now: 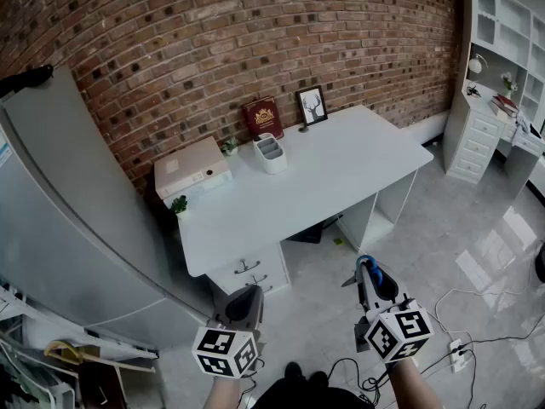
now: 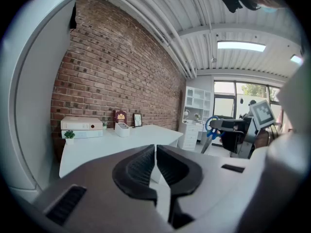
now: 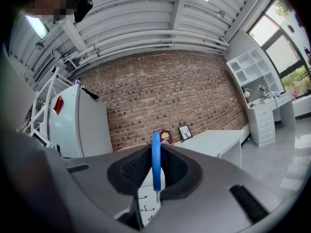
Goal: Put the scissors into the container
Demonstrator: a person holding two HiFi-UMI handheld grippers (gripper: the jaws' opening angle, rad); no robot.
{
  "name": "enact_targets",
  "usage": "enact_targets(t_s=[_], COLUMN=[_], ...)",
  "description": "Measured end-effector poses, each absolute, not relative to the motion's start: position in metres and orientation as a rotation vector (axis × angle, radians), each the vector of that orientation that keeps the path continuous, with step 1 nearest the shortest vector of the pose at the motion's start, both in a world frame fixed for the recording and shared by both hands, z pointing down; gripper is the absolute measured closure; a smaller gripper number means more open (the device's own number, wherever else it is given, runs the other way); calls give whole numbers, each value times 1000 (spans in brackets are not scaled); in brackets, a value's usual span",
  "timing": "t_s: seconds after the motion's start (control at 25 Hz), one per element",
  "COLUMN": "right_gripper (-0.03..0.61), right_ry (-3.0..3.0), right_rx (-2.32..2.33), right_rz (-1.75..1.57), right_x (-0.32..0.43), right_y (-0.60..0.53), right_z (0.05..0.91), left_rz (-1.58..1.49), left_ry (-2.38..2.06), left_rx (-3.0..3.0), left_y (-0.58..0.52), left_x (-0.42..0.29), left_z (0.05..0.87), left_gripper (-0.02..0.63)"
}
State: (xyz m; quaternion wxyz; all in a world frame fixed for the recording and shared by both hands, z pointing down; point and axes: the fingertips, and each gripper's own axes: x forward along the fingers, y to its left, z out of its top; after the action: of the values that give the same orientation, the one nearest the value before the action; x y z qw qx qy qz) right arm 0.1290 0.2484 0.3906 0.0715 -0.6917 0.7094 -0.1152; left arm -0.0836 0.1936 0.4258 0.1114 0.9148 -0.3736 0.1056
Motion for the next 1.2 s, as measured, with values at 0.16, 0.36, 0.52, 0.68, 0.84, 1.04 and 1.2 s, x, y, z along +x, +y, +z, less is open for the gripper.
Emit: enact_targets(t_s=[0.16, 0.36, 0.52, 0.68, 0.84, 1.04, 1.2], right_gripper=[531, 530, 531, 529, 530, 529, 530], right_ry=[2139, 2136, 2151, 2132, 2118, 2119, 2125], right_rx=[-2083, -2077, -2063, -2053, -2044, -2031, -2030], right_rz=[-332, -361, -390, -413, -411, -427, -414], right_x=[130, 133, 129, 133, 137, 130, 124], right_y=[255, 268, 270, 266, 259, 229, 192], right_z=[390, 395, 400, 399, 397, 404, 407], left_rz=[340, 340, 335, 327, 311, 304, 305], left_ry=[-1100, -1099, -1106, -1121, -1104, -1077, -1064], left_rx=[2694, 2676, 2681, 2665, 2628, 2627, 2638], left_y=[203, 217, 222, 220, 210, 185, 147], left_x=[-80, -78, -80, -81, -83, -83, -81], left_z=[428, 431, 430, 430, 436, 444, 452], left_gripper=[594, 594, 594, 594, 594, 594, 594])
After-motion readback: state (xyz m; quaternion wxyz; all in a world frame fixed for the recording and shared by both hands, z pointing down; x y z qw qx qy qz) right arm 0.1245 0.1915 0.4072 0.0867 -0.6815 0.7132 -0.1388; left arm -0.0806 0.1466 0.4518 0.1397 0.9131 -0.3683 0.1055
